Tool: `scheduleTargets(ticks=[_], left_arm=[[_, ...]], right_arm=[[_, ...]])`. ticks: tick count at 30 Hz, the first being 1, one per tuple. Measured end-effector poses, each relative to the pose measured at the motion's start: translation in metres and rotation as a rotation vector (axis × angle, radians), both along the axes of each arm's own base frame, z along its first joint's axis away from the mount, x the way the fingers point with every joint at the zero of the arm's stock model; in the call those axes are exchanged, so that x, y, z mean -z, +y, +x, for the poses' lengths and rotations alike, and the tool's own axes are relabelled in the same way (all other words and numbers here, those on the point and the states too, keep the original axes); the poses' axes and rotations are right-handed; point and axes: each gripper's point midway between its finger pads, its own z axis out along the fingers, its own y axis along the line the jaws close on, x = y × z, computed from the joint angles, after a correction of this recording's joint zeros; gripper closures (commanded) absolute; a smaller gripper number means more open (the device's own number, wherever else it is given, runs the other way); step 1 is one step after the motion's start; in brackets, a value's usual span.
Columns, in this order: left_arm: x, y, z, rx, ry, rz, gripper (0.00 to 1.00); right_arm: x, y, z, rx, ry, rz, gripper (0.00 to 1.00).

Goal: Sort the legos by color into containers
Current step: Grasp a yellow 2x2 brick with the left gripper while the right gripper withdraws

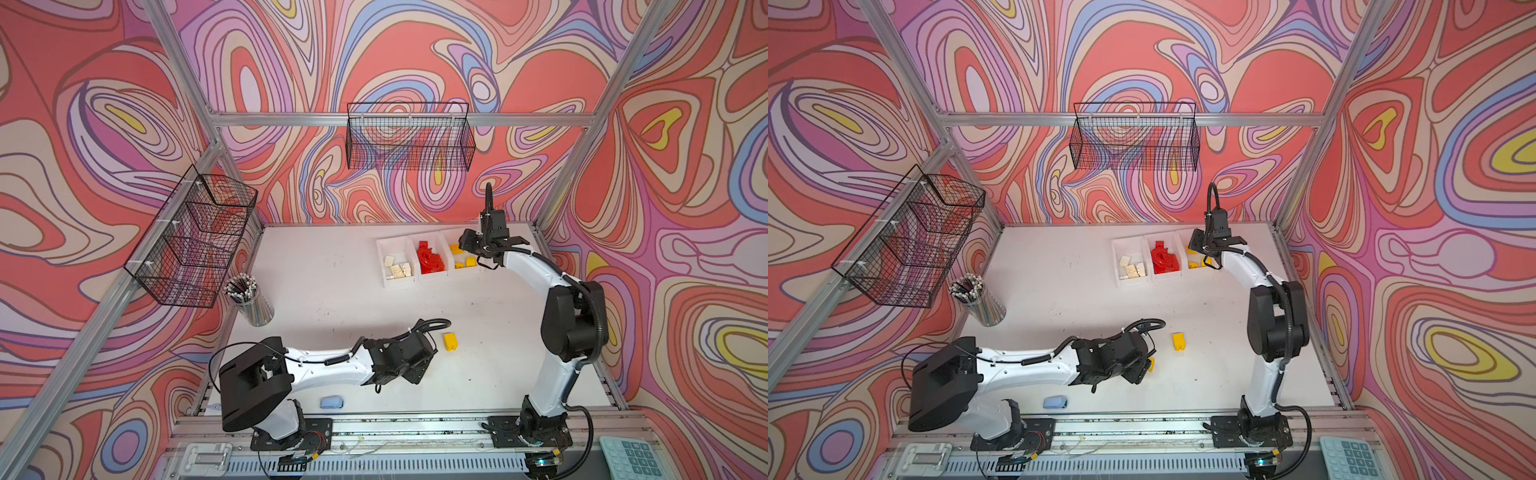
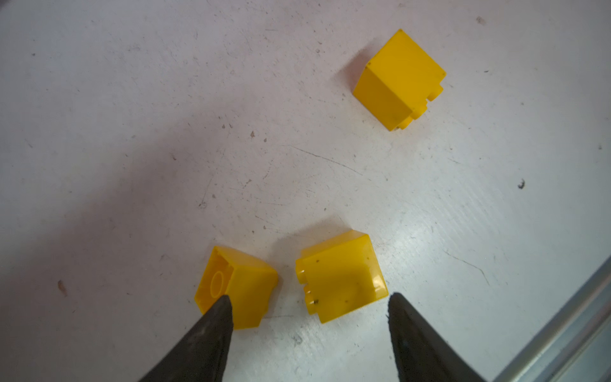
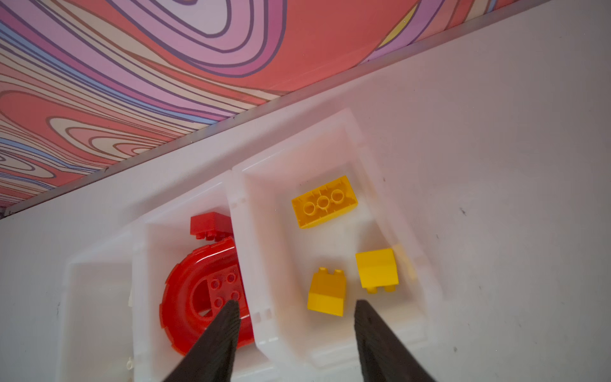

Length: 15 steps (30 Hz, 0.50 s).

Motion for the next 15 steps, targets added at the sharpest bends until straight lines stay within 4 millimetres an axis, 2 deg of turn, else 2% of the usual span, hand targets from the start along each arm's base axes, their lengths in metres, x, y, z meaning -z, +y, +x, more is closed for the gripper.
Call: scheduleTargets(ticks=[3, 6, 8, 15], left_arm=[[0.005, -0.007, -0.001, 0.004, 0.02, 0.009, 0.26], [0.008, -0.012, -0.004, 0.007, 0.035, 0.016, 0.26], [0.011, -0.014, -0.006, 0.01, 0.045, 0.025, 0.27], [0.021, -0.022, -0.011, 0.011, 0.075, 0.051, 0.33]], right_arm=[[-0.022, -0.003, -0.02, 0.006, -0.054, 0.019, 0.41], [-0.032, -0.006, -0.036, 0.013, -0.091, 0.037, 0.41], [-0.031, -0.007, -0.045, 0.015, -0.098, 0.044, 0.41], [-0.009, -0.008, -0.068, 0.014, -0.056, 0.056, 0.41]])
